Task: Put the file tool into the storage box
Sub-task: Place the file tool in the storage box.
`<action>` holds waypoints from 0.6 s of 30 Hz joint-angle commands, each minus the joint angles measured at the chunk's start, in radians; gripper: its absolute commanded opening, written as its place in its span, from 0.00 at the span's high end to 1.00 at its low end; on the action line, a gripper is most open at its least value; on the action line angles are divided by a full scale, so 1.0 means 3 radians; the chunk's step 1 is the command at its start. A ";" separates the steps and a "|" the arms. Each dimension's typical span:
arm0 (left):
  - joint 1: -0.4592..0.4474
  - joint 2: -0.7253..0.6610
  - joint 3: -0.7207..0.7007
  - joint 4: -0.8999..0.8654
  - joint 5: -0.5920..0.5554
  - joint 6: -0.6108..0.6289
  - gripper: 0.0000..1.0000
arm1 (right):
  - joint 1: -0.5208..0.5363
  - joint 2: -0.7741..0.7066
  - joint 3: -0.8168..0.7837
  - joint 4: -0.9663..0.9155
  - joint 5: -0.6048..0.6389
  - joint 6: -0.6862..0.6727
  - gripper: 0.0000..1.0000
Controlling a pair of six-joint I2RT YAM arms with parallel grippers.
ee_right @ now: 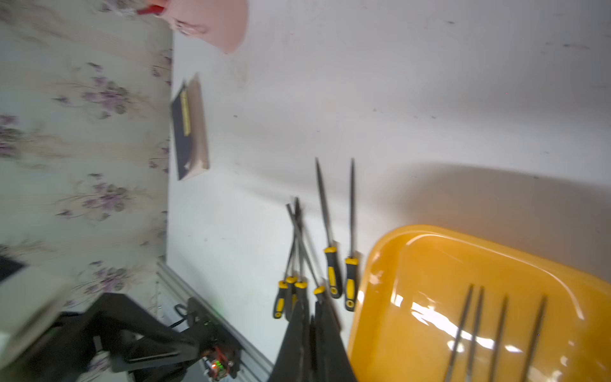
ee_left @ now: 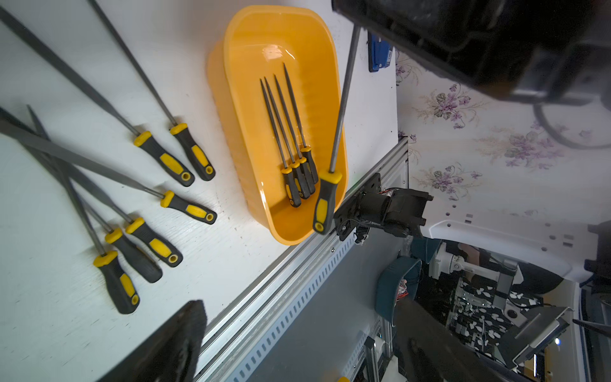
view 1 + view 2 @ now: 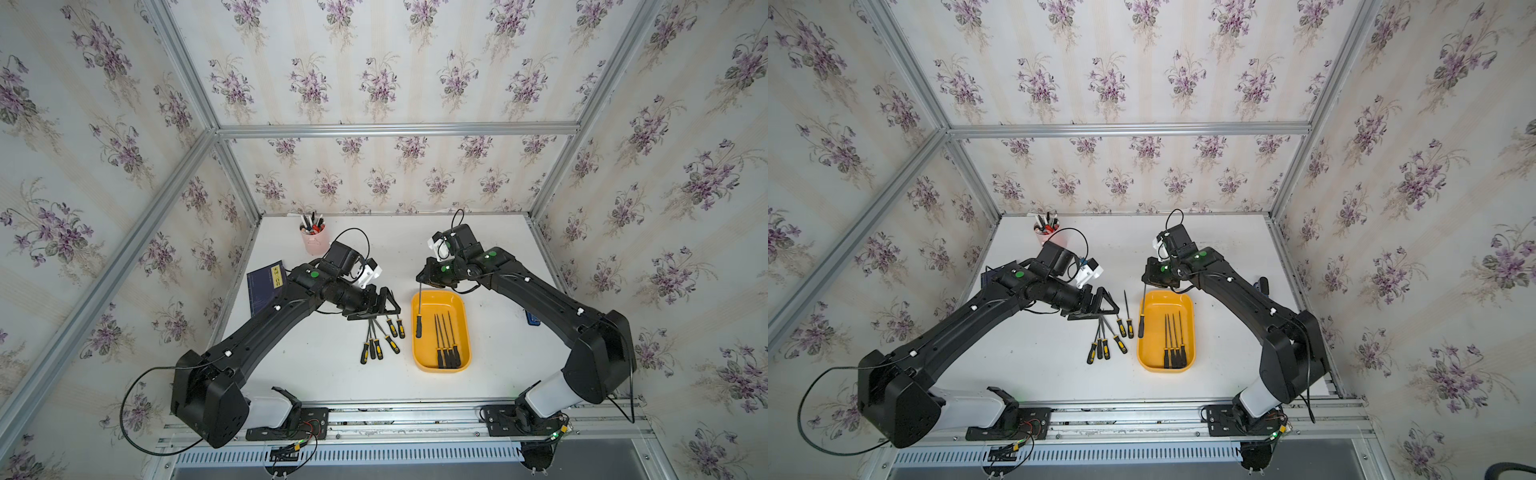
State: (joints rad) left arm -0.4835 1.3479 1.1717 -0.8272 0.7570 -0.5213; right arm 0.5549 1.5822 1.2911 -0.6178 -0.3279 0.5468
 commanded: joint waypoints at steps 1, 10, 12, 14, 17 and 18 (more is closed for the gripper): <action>0.0029 -0.0024 0.0011 -0.0170 -0.0119 0.0111 0.06 | -0.0009 0.0068 -0.0062 -0.0444 0.0402 -0.0187 1.00; 0.0052 -0.0083 -0.0105 -0.0135 -0.0160 0.0091 0.05 | -0.0009 0.0259 -0.0402 -0.0230 0.0479 -0.0146 1.00; 0.0057 -0.0090 -0.0112 -0.0144 -0.0172 0.0111 0.05 | -0.0006 0.0287 -0.0452 -0.0165 0.0455 -0.0105 1.00; 0.0064 -0.0092 -0.0112 -0.0152 -0.0188 0.0112 0.05 | -0.0009 0.0297 -0.0497 -0.0110 0.0439 -0.0080 1.00; 0.0067 -0.0098 -0.0131 -0.0145 -0.0193 0.0121 0.05 | -0.0009 0.0335 -0.0525 -0.0079 0.0403 -0.0068 1.00; 0.0068 -0.0096 -0.0133 -0.0137 -0.0193 0.0122 0.05 | -0.0009 0.0345 -0.0533 -0.0069 0.0395 -0.0065 1.00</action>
State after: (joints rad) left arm -0.4648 1.3235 1.1339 -0.8551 0.7063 -0.5049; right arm 0.5522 1.6787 1.1351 -0.6613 -0.1997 0.5209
